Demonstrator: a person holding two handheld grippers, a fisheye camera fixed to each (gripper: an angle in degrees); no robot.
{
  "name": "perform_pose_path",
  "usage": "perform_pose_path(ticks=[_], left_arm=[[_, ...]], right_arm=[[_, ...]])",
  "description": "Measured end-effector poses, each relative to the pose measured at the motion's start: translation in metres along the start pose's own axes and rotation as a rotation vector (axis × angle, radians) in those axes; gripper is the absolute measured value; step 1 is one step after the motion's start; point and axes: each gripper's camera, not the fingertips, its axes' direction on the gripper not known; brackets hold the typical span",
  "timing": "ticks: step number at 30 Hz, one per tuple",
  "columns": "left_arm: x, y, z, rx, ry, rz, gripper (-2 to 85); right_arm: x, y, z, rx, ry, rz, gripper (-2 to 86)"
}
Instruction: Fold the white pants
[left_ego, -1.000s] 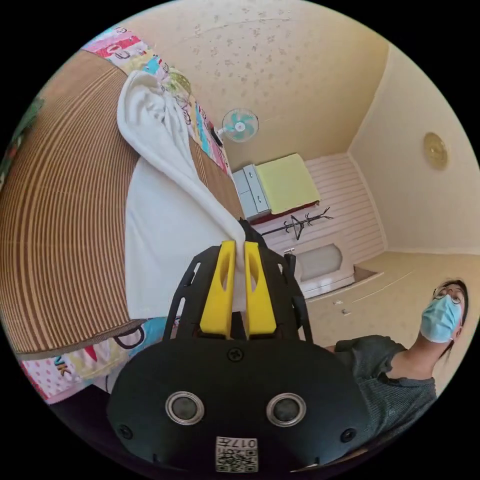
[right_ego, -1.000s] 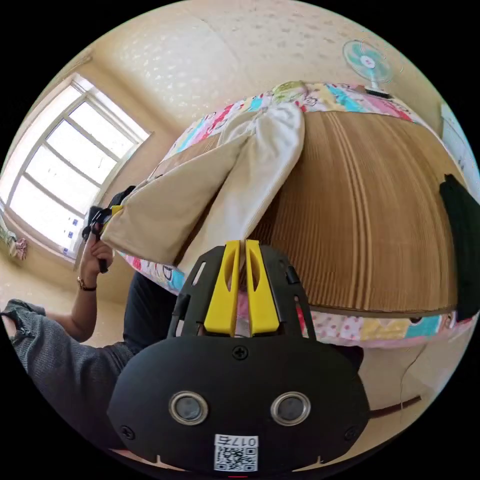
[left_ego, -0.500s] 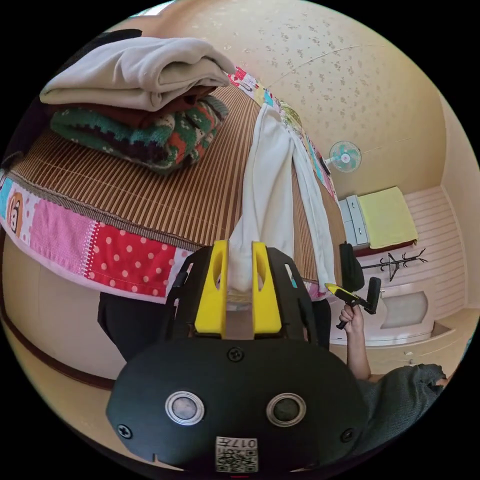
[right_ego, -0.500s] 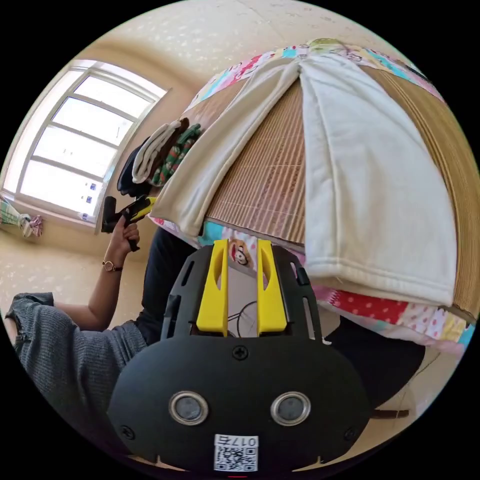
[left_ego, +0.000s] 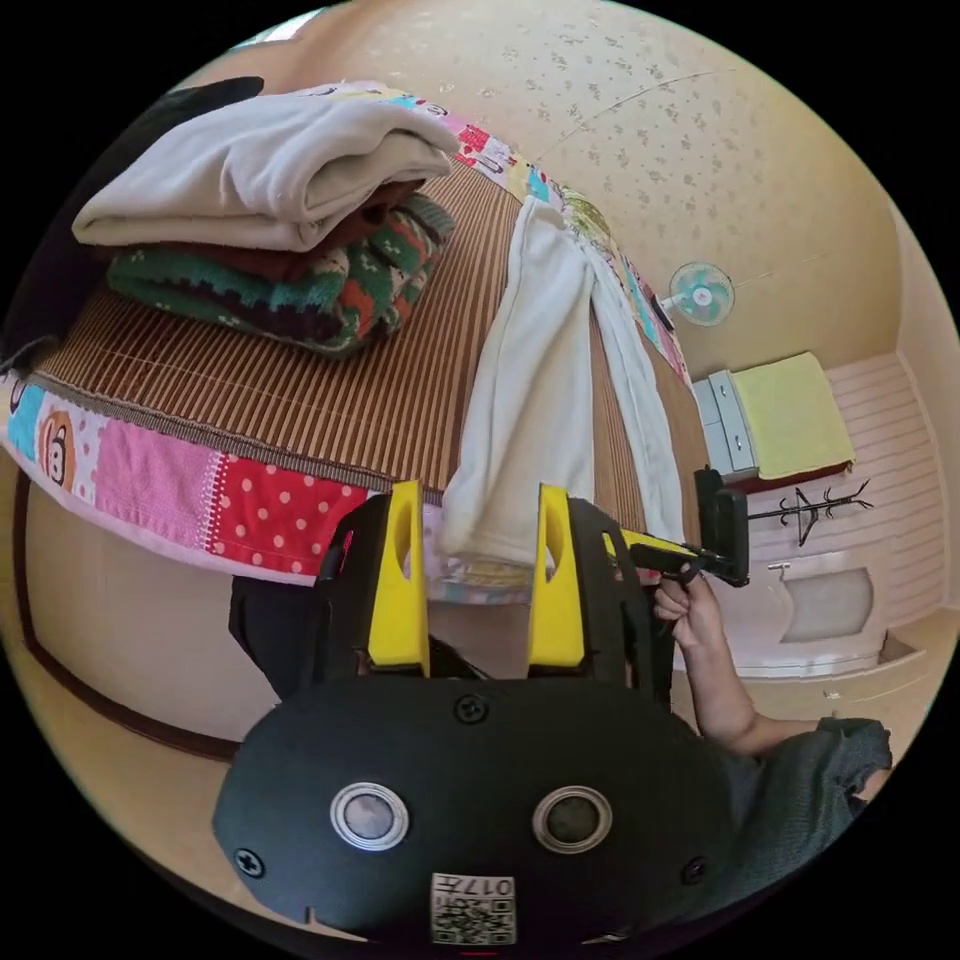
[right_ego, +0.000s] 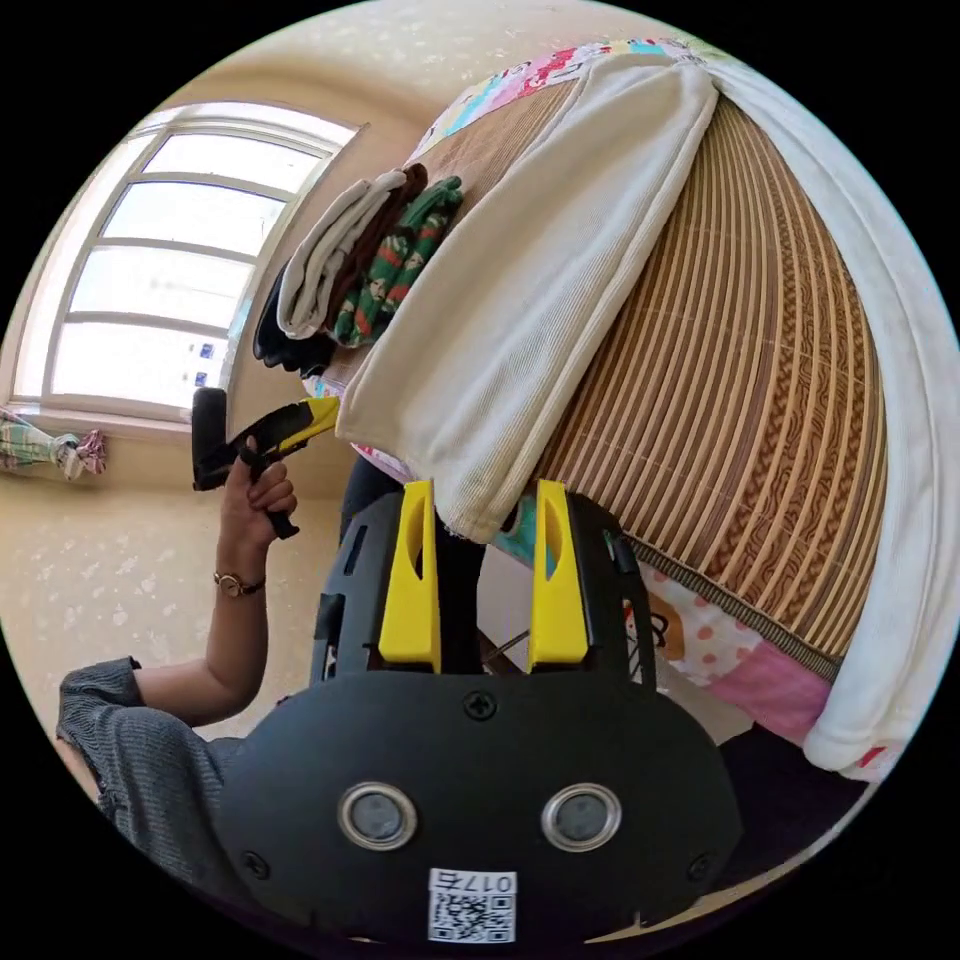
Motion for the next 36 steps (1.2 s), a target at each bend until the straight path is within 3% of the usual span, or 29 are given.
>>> perform_pose_path(ticks=[3, 7, 9, 12, 15, 17, 20, 25, 29, 31, 33, 36], left_arm=[[-0.004, -0.001, 0.025, -0.052, 0.144, 0.058, 6.2], [-0.013, 0.014, -0.006, 0.027, 0.474, 0.126, 4.5], [-0.015, 0.022, -0.022, 0.021, 0.545, 0.165, 4.4], [-0.004, 0.035, -0.021, -0.124, 0.48, 0.249, 4.3], [0.006, 0.047, 0.024, -0.339, 0.27, 0.224, 4.5], [0.003, 0.052, 0.041, -0.362, 0.149, 0.182, 4.8], [0.002, 0.054, 0.047, -0.338, 0.069, 0.128, 4.0], [0.023, 0.046, 0.036, -0.293, -0.064, 0.192, 0.7], [0.032, 0.043, 0.021, -0.23, -0.048, 0.2, -0.7], [0.031, 0.043, 0.022, -0.224, 0.059, 0.188, -0.9], [0.033, 0.042, 0.034, -0.259, 0.156, 0.199, -1.0], [0.042, 0.04, 0.066, -0.336, 0.256, 0.211, -1.0]], right_arm=[[-0.015, 0.0, -0.003, -0.04, 0.051, -0.091, 9.8], [-0.018, 0.03, -0.073, 0.129, -0.162, -0.172, 4.1], [-0.019, 0.055, -0.106, 0.16, -0.194, -0.226, 3.5], [-0.033, 0.099, -0.115, 0.095, -0.094, -0.303, 2.5], [-0.029, 0.123, -0.076, -0.129, 0.226, -0.17, 1.4], [-0.022, 0.13, -0.073, -0.191, 0.528, -0.054, 0.8], [-0.02, 0.122, -0.085, -0.297, 0.822, 0.009, 0.5], [-0.019, 0.101, -0.094, -0.458, 1.015, -0.002, 0.3], [-0.017, 0.091, -0.101, -0.549, 1.057, -0.025, 0.2], [-0.017, 0.09, -0.111, -0.518, 1.006, -0.05, 0.2], [-0.016, 0.091, -0.133, -0.426, 0.823, -0.059, 0.3], [0.003, 0.101, -0.187, -0.194, 0.395, -0.021, 0.3]])
